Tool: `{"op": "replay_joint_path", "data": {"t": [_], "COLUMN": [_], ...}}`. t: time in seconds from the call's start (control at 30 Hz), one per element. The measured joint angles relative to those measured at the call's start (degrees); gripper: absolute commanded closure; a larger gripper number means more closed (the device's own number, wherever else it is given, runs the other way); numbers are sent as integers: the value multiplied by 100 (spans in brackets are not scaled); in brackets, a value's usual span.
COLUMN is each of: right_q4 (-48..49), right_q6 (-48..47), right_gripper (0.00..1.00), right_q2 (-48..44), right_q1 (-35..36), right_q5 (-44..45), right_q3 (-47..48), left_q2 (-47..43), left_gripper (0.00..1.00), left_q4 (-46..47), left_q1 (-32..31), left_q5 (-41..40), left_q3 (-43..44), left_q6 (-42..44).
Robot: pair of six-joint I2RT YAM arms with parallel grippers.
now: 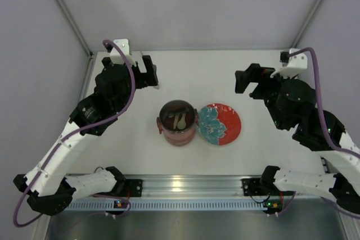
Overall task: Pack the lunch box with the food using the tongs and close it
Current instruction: Reset both arms
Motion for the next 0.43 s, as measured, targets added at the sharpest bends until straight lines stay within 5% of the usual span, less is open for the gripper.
{"op": "replay_joint_path", "data": {"t": [0.43], "right_q4": [72], "right_q6": [-557], "right_gripper": [0], "right_q2": [-275], "right_q1": [-28], "right_q5": [1075], "right_q3": [-411], "left_q2": [382], "left_gripper": [1], "left_q4": [2], "left_q1": [1113], "left_q5": [1572], "left_q3": [310], "left_q6": [103]}}
